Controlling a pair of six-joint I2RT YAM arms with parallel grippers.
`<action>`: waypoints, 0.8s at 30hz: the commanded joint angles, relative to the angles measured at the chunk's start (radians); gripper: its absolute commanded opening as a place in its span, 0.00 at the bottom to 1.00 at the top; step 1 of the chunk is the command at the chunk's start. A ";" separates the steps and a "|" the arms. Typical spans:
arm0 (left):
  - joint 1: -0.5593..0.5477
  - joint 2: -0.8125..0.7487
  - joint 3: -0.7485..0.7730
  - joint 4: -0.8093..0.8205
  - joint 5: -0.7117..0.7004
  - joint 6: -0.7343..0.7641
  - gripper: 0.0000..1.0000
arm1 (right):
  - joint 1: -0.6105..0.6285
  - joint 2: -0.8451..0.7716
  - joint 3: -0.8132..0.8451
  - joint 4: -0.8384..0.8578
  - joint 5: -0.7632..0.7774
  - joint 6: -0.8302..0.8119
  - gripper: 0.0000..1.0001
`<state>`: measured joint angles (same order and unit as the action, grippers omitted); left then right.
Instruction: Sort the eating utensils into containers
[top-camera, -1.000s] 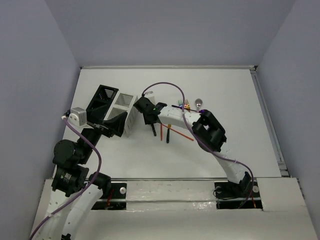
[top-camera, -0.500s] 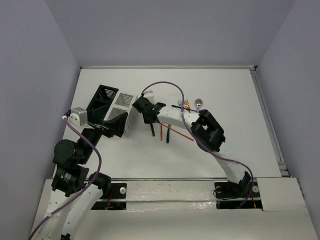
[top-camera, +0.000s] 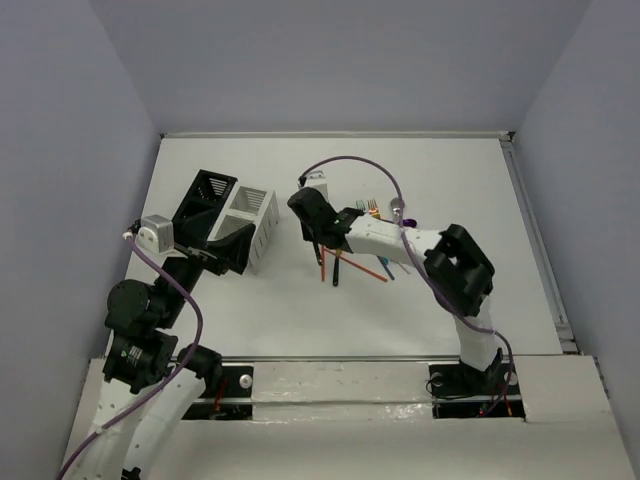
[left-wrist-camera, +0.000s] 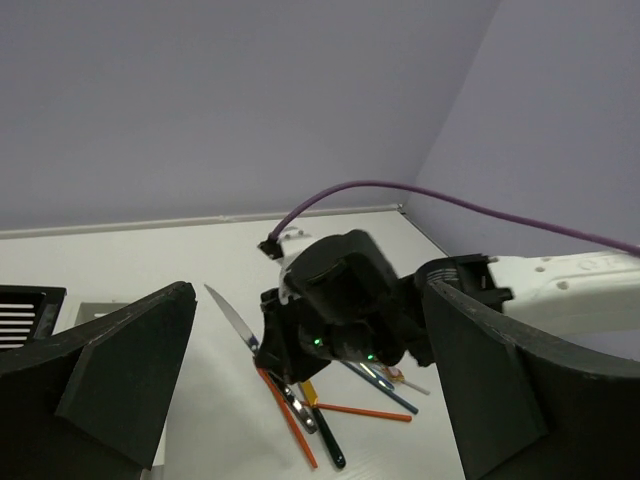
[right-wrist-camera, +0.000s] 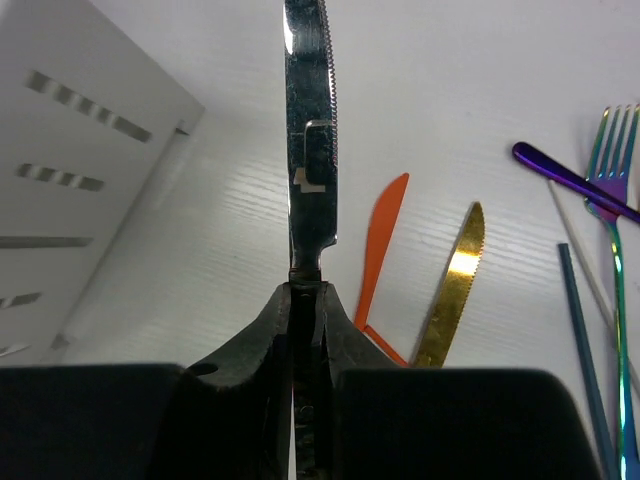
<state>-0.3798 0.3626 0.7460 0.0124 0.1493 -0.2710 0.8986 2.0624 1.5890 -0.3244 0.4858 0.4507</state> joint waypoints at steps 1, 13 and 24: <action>-0.005 0.004 0.004 0.060 0.000 -0.002 0.99 | 0.000 -0.185 -0.075 0.206 -0.030 -0.044 0.00; 0.022 -0.079 -0.004 0.077 -0.178 -0.014 0.99 | 0.029 -0.363 -0.081 0.493 -0.233 -0.188 0.00; 0.053 -0.159 -0.010 0.064 -0.283 -0.014 0.99 | 0.051 0.080 0.412 0.712 -0.403 -0.216 0.00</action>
<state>-0.3363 0.2173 0.7456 0.0330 -0.0818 -0.2783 0.9432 2.0178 1.8397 0.2184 0.1528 0.2573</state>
